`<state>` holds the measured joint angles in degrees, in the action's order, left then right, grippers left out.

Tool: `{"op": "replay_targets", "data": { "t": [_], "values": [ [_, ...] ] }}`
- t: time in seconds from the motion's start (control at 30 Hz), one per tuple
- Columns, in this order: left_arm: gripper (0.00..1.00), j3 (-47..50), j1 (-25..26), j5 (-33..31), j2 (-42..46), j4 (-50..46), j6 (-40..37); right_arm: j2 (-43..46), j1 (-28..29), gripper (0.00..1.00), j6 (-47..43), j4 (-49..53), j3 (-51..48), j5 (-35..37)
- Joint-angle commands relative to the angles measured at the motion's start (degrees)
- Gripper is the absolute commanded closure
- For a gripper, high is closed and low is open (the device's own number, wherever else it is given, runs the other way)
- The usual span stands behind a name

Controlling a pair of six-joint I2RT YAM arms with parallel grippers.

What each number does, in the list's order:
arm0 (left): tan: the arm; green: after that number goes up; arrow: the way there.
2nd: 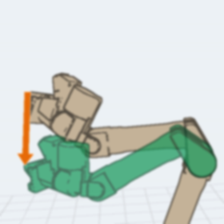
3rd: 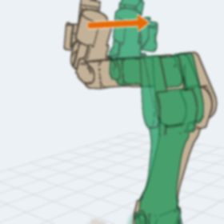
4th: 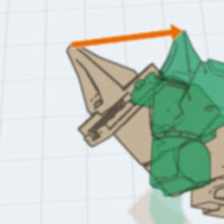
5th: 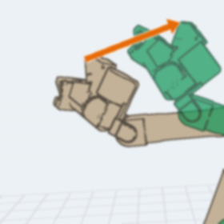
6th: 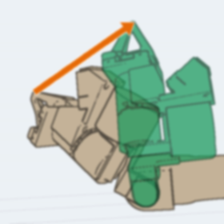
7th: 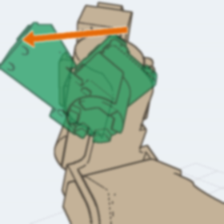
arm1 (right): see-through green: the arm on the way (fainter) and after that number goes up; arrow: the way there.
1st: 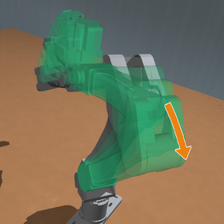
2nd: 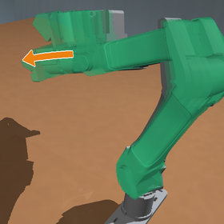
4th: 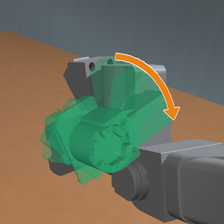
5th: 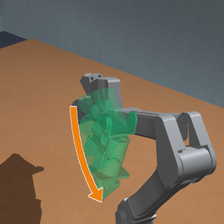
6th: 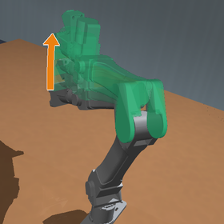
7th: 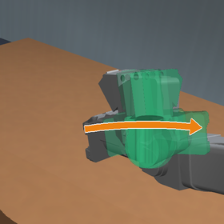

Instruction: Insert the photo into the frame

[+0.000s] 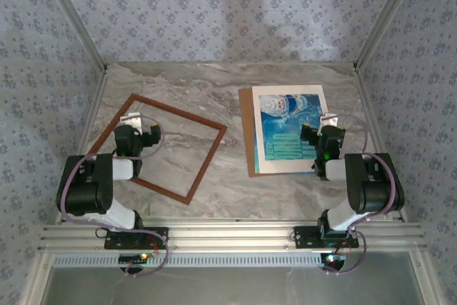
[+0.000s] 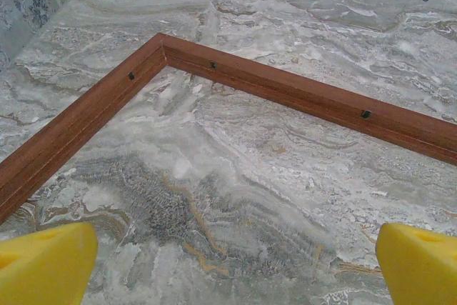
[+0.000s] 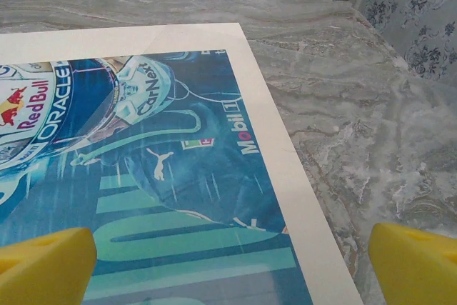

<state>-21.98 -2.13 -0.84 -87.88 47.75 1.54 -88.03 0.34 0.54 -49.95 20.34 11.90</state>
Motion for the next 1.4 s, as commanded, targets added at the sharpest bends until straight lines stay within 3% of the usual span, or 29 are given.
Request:
{"op": "replay_targets", "data": {
  "t": [0.0,0.8,0.9,1.2,1.27,1.37],
  "values": [
    [0.00,-1.41,0.30,0.87,-0.24,-0.24,0.03,0.23,-0.34,0.00,-0.40,-1.30,0.29,-0.20],
    [0.00,-1.41,0.04,1.11,-0.21,-0.24,0.14,0.23,-0.41,0.00,-0.43,-1.26,0.32,-0.21],
    [0.00,-1.64,0.09,-1.14,0.45,-1.29,1.29,0.23,-0.34,0.00,-0.44,-1.33,0.30,-0.17],
    [0.00,-9.42,-0.02,-8.08,9.08,-23.99,7.16,4.48,1.32,0.00,-0.77,0.30,-0.27,5.25],
    [0.00,-11.29,-0.26,-10.11,11.41,-29.93,13.17,8.28,1.76,0.00,-0.15,6.45,1.00,8.01],
    [0.00,-12.23,-0.74,-8.22,15.03,-34.75,20.62,14.89,2.01,0.00,4.66,19.15,4.71,11.57]
  ]
}}
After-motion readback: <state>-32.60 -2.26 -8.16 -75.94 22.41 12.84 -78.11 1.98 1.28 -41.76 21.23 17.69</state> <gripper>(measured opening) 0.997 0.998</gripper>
